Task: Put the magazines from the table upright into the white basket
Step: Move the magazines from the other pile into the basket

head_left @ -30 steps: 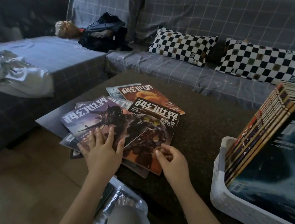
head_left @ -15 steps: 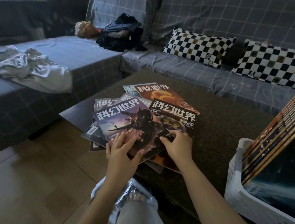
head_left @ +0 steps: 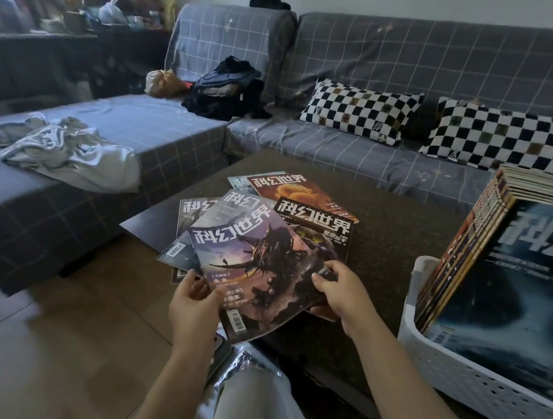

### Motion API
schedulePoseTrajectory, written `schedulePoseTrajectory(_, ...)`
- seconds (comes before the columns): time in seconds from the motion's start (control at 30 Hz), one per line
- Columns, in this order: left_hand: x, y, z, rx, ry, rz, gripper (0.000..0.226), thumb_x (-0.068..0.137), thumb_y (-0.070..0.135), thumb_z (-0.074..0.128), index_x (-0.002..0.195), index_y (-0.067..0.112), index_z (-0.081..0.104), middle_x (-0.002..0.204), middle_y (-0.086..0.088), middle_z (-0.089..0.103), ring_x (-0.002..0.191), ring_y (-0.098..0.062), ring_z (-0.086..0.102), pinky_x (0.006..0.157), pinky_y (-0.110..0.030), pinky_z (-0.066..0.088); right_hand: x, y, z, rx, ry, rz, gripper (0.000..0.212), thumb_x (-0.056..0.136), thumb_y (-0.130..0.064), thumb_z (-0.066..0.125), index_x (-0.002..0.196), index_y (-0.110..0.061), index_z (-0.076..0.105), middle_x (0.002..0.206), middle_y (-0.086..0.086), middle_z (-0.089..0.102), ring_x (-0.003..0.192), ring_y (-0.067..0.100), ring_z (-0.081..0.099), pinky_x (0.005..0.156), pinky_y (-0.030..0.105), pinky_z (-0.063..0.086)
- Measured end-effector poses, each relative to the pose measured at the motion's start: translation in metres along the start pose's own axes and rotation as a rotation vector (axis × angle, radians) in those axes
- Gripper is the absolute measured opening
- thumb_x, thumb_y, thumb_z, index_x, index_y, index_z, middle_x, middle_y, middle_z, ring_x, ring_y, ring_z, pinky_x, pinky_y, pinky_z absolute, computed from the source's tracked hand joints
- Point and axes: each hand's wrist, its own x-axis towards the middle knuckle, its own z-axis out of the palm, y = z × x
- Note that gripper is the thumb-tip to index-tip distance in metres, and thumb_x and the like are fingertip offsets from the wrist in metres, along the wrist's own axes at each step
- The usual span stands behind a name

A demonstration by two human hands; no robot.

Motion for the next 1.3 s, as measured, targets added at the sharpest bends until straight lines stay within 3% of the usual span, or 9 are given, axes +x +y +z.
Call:
schedulePoseTrajectory(0.13,-0.014,0.013,0.002,-0.083,-0.115,-0.071,0.033,0.081,-0.001,0.069,0.112,0.009,0.067,0.103,-0.017,0.072,0.095,-0.039,0.069,0.089,-0.06,0.05,-0.03,-0.003,-0.019,0.161,0.016,-0.075,0.014,0.092,-0.016,0.057,0.097,-0.029,0.059,0.105,0.003,0.062,0.089,0.019,0.065,0.048,0.025,0.054)
schedulePoseTrajectory(0.3,-0.045,0.036,0.023,-0.238,-0.323,-0.06,0.043,0.085,0.003,0.064,0.124,0.02,0.061,0.12,-0.019,0.065,0.107,-0.045,0.062,0.092,-0.07,0.041,-0.069,-0.002,-0.051,0.245,0.086,-0.242,0.012,0.091,-0.017,0.059,0.087,-0.029,0.058,0.095,0.001,0.066,0.091,0.022,0.065,0.078,0.046,0.057)
schedulePoseTrajectory(0.4,-0.067,0.048,0.04,-0.262,-0.449,0.005,0.04,0.086,0.003,0.062,0.119,0.026,0.064,0.121,-0.02,0.064,0.11,-0.047,0.059,0.092,-0.073,0.038,-0.092,-0.001,-0.077,0.357,0.07,-0.309,0.011,0.09,-0.014,0.059,0.09,-0.026,0.059,0.091,0.001,0.068,0.085,0.022,0.068,0.063,0.038,0.057)
schedulePoseTrajectory(0.53,-0.093,0.059,0.057,-0.279,-0.57,0.088,0.045,0.084,0.006,0.062,0.125,0.025,0.06,0.12,-0.021,0.065,0.106,-0.044,0.062,0.091,-0.065,0.045,-0.119,0.005,-0.116,0.358,-0.013,-0.407,0.02,0.09,-0.009,0.059,0.094,-0.028,0.062,0.092,-0.002,0.072,0.087,0.017,0.07,0.067,0.03,0.056)
schedulePoseTrajectory(0.67,-0.117,0.066,0.081,-0.253,-0.664,0.21,0.05,0.08,0.006,0.062,0.127,0.022,0.058,0.108,-0.014,0.069,0.098,-0.034,0.066,0.073,-0.045,0.058,-0.141,0.008,-0.149,0.294,0.053,-0.498,0.031,0.088,-0.005,0.06,0.103,-0.032,0.06,0.102,0.002,0.07,0.092,0.016,0.068,0.08,0.034,0.055)
schedulePoseTrajectory(0.83,-0.138,0.06,0.119,-0.19,-0.764,0.26,0.053,0.086,0.001,0.057,0.136,0.018,0.05,0.112,-0.015,0.067,0.103,-0.034,0.063,0.083,-0.049,0.056,-0.161,0.008,-0.184,0.224,0.225,-0.567,0.025,0.087,-0.023,0.063,0.098,-0.046,0.059,0.101,-0.006,0.07,0.095,0.019,0.067,0.088,0.044,0.053)
schedulePoseTrajectory(1.07,-0.163,0.041,0.171,-0.144,-0.882,0.277,0.044,0.085,0.004,0.061,0.119,0.032,0.064,0.107,-0.004,0.072,0.099,-0.022,0.068,0.082,-0.039,0.057,-0.173,0.018,-0.228,0.227,0.468,-0.605,0.018,0.087,-0.027,0.062,0.093,-0.044,0.058,0.091,-0.013,0.072,0.084,0.007,0.069,0.074,0.032,0.055)
schedulePoseTrajectory(1.17,-0.167,0.037,0.192,-0.095,-0.884,0.27,0.039,0.09,0.005,0.058,0.126,0.019,0.058,0.104,-0.004,0.073,0.1,-0.024,0.068,0.084,-0.04,0.056,-0.17,0.023,-0.241,0.204,0.546,-0.599,0.023,0.088,-0.023,0.062,0.095,-0.044,0.056,0.093,-0.009,0.072,0.087,0.008,0.069,0.076,0.032,0.053)
schedulePoseTrajectory(1.3,-0.169,0.032,0.215,0.003,-0.822,0.294,0.023,0.09,0.01,0.061,0.102,0.026,0.071,0.099,-0.001,0.074,0.096,-0.023,0.07,0.082,-0.038,0.056,-0.16,0.034,-0.256,0.221,0.639,-0.545,0.028,0.09,-0.016,0.06,0.092,-0.043,0.054,0.091,-0.013,0.069,0.086,0.005,0.066,0.078,0.032,0.052)
